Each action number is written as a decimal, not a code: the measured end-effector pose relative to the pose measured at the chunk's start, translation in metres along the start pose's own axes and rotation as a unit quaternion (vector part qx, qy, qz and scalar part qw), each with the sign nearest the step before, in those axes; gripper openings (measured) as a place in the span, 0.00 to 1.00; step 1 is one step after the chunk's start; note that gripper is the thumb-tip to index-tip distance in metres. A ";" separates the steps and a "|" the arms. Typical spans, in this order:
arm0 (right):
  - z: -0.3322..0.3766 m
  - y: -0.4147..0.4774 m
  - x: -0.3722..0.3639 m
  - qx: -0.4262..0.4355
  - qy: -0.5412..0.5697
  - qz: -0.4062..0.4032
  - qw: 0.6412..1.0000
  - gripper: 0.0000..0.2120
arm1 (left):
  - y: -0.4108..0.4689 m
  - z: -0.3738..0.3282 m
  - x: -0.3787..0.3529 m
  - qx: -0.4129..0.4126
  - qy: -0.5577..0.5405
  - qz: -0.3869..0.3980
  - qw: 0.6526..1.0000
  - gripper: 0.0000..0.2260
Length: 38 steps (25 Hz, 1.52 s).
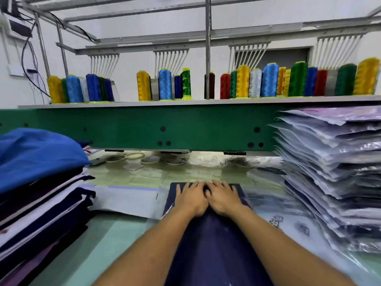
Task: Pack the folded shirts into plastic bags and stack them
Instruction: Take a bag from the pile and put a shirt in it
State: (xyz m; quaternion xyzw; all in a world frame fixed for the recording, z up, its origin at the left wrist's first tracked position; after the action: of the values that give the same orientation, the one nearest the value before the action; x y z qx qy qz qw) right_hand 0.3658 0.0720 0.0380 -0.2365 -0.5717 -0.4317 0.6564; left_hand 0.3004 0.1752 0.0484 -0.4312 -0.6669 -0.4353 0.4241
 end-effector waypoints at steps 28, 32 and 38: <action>0.037 -0.157 0.021 -0.011 -0.017 -0.042 0.999 0.27 | -0.168 0.004 0.023 0.067 -0.005 -0.012 0.998 0.27; 0.053 -0.204 -0.001 0.010 -0.007 0.008 1.000 0.27 | -0.209 0.011 0.006 0.086 -0.007 -0.002 0.996 0.25; 0.016 -0.250 0.000 -0.064 -0.019 0.013 0.998 0.41 | -0.242 0.038 0.002 0.149 -0.032 -0.069 0.986 0.35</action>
State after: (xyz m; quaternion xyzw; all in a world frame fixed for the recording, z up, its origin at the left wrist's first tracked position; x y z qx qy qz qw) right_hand 0.1479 -0.0434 -0.0043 -0.2940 -0.5523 -0.4540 0.6344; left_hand 0.0647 0.1512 -0.0119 -0.3297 -0.7654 -0.3459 0.4310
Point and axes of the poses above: each hand's wrist, its own y-axis towards the middle knuckle, its own x-axis out of the back of the hand, z = x × y, the point moved 3 cm from there along y, towards the middle knuckle, and after that the axes turned 2 degrees about -z, right-handed, at the moved point
